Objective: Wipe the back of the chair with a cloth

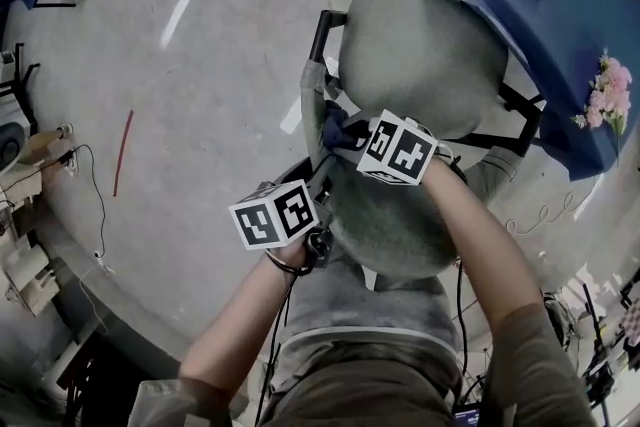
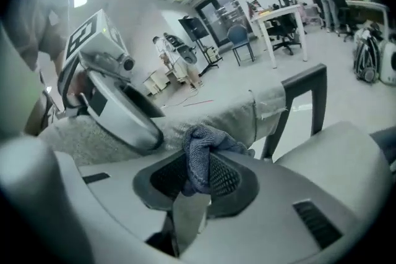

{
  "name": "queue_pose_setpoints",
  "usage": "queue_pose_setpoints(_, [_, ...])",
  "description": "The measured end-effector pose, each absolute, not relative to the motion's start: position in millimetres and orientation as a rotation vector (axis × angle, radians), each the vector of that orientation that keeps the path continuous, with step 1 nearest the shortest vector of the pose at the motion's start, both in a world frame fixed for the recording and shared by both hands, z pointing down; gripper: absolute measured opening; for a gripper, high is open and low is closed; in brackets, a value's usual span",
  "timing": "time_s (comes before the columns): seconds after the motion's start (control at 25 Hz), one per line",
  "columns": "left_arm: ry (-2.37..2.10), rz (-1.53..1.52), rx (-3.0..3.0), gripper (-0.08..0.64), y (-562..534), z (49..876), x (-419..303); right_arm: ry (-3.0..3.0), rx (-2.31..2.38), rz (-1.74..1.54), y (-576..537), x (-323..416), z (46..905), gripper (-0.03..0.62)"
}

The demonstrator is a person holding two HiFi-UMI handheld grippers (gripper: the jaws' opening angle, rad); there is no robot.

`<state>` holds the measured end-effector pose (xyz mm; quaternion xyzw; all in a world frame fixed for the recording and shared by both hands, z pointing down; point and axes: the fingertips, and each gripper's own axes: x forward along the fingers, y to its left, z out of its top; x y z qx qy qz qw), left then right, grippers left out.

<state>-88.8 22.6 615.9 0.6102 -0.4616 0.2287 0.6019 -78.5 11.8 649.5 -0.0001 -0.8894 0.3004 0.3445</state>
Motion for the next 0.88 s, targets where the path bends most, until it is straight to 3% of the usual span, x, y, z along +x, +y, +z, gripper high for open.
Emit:
queue_pose_setpoints(0.4, [-1.032, 0.516, 1.434, 0.187, 22, 616, -90, -2.02, -0.294, 1.11, 108, -18, 645, 0.083])
queue_pose_setpoints(0.88, [-1.0, 0.544, 1.447, 0.192, 23, 617, -86, -1.553, -0.189, 1.064, 149, 188, 625, 0.083])
